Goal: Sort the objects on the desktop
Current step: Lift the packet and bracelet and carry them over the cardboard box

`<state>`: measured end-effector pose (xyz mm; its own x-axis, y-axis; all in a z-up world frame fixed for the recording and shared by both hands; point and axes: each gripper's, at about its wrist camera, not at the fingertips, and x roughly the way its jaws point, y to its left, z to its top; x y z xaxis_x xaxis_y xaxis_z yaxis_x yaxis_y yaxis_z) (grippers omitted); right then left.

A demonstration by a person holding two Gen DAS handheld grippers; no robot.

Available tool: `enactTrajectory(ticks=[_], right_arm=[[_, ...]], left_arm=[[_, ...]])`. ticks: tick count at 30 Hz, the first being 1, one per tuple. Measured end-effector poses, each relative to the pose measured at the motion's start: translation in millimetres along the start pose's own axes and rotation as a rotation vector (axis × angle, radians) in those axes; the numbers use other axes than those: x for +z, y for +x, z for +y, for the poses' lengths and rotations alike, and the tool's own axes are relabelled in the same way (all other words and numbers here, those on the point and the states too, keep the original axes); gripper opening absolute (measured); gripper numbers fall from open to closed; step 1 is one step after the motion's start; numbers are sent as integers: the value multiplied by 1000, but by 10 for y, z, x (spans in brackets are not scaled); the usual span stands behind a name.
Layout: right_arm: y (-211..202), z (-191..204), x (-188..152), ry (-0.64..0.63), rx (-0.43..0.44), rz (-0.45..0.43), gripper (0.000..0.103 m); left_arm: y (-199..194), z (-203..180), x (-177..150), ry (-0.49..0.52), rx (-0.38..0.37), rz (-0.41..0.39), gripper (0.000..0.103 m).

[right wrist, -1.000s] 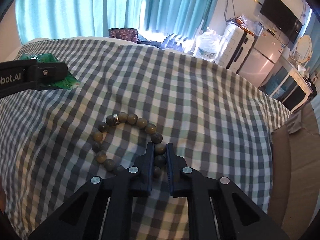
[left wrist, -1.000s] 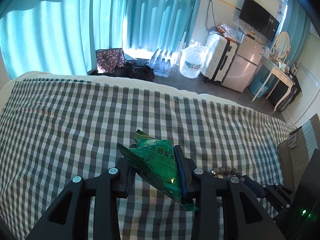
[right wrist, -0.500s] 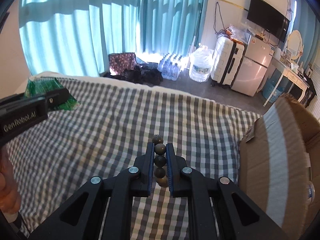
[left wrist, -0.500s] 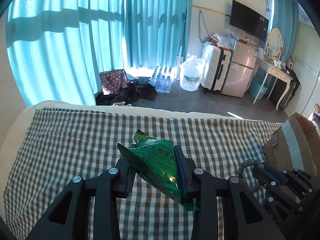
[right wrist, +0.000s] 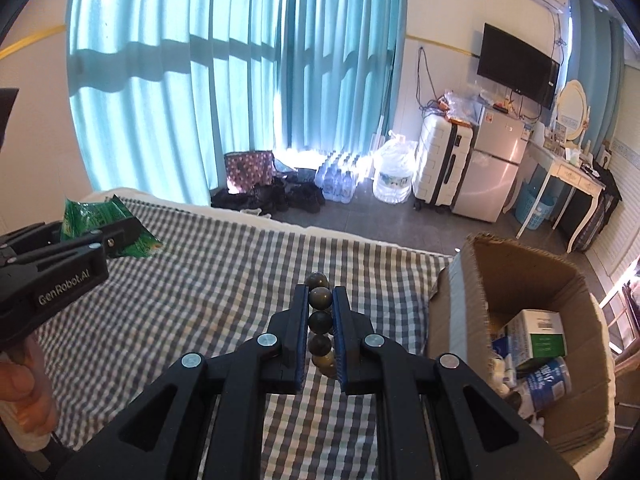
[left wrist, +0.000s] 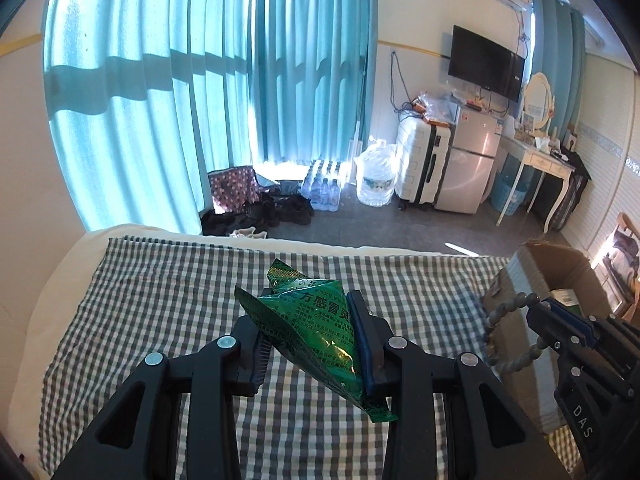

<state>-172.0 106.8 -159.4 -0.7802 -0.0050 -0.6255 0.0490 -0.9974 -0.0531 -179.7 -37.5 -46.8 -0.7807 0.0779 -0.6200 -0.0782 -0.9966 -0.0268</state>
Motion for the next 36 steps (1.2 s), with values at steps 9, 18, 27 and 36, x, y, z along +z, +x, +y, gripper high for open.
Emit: enactTrajectory(ticks=[9,18,27,36], right_arm=[[-779,105,97,-11,-7,-97,11],[-1292,58,116,-1,2,-146,11],[-1528,-62,77,11,-7,-168,11],[-1641,-399,21,47,-44,-175,11]], left_arm=[[-608,-42,46,27,-12,-60,36],[-1012,-127,56,42,-19,-106,36],[-1160,-375,67,67,-41,-123,36],[-1169,-776,84,104,-84,-120,36]])
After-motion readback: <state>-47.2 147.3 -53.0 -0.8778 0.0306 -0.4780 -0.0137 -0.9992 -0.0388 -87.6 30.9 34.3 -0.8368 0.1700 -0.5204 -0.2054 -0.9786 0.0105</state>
